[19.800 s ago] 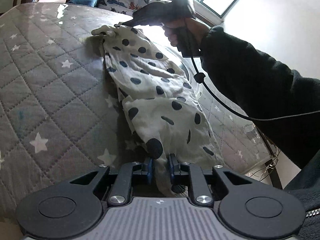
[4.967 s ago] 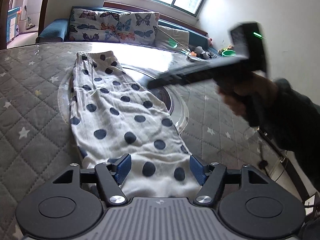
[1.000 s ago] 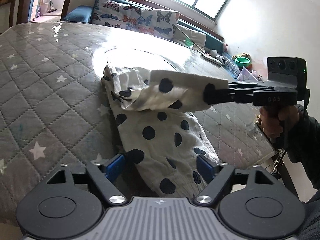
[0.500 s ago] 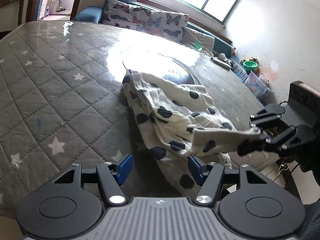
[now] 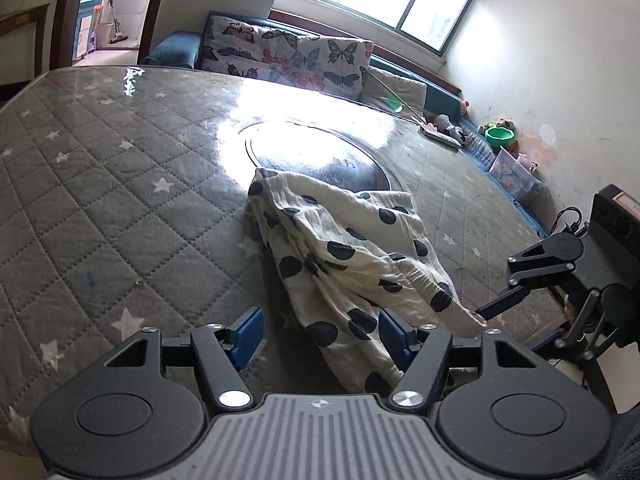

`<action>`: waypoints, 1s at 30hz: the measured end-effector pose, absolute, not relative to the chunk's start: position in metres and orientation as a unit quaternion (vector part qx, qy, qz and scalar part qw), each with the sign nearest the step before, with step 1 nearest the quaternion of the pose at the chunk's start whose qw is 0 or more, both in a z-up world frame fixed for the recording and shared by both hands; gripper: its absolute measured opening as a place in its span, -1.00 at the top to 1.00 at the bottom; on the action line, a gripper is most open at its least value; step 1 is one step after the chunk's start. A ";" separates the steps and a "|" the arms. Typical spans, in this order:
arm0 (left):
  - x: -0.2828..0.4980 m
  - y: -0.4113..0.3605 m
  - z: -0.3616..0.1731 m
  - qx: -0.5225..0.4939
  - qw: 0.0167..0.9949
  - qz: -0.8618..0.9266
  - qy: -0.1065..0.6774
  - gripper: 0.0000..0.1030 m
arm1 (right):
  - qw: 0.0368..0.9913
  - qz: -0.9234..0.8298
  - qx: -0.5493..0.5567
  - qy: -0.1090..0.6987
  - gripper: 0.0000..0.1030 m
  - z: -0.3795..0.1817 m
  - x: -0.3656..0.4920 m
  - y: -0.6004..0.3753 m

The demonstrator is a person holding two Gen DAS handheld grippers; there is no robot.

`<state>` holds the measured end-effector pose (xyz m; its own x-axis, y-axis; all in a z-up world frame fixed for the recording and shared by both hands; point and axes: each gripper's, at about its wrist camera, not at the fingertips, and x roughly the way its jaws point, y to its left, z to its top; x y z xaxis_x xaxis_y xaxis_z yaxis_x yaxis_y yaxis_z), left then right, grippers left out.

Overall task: Fold clothes
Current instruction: 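Carry the waistband with the right gripper over onto the hem end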

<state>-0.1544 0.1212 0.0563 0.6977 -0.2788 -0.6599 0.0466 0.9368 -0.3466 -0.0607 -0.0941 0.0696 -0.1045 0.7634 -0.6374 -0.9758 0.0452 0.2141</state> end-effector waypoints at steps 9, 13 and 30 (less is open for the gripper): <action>-0.154 0.111 0.060 -0.142 0.911 -0.107 0.373 -0.32 | 0.693 0.627 -0.101 0.341 0.03 0.084 -0.039 -0.095; -0.156 0.113 0.060 -0.141 0.911 -0.103 0.373 -0.34 | 0.711 0.598 -0.088 0.359 0.13 0.077 -0.025 -0.078; -0.162 0.133 0.075 -0.143 0.925 -0.065 0.346 -0.43 | 0.705 0.634 -0.147 0.283 0.92 0.087 -0.051 -0.046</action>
